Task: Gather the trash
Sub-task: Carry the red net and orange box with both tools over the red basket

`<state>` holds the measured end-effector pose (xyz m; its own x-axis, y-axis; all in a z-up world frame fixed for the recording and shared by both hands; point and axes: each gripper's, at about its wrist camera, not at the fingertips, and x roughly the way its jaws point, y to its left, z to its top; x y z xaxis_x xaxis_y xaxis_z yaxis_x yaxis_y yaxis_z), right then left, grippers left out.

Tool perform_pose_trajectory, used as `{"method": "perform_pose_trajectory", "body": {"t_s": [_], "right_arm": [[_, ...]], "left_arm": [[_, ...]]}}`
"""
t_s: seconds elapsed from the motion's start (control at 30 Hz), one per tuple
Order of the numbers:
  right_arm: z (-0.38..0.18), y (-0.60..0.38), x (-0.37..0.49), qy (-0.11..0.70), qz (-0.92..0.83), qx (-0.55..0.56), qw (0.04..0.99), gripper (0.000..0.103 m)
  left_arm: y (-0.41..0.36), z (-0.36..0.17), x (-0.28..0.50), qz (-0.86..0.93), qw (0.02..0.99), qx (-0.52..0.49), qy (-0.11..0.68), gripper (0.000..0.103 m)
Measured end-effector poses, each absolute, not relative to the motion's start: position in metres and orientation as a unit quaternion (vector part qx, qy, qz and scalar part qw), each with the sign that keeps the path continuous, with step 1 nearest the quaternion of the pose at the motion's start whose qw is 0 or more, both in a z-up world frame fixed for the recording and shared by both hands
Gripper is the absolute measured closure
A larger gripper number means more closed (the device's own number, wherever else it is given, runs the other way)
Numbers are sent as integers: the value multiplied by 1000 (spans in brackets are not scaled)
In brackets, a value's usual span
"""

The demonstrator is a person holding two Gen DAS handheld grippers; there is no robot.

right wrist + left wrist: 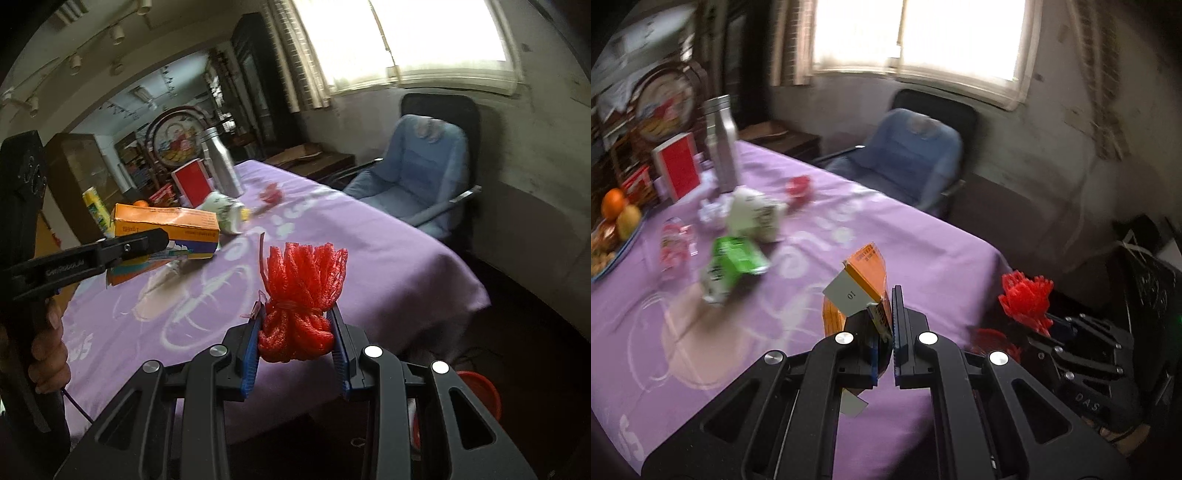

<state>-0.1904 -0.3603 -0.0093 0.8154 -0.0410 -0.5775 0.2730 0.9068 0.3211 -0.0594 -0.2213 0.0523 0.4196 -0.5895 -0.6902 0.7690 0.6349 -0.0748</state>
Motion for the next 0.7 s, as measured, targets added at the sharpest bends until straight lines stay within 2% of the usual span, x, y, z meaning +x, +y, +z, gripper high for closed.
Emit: {"method": "perform_pose_trajectory", "body": {"t_s": [0.23, 0.37, 0.5, 0.7], "right_arm": [[-43, -405, -241, 307, -141, 229, 913, 69], [-82, -444, -272, 333, -186, 268, 885, 69], [-124, -480, -297, 355, -223, 313, 852, 69], [-187, -517, -322, 381, -259, 360, 811, 69]], "left_arm": [[-276, 31, -111, -470, 790, 175, 352, 97], [-317, 11, -148, -509, 753, 217, 356, 97], [-363, -22, -191, -547, 705, 268, 362, 97], [-416, -83, -215, -566, 649, 294, 415, 96]]}}
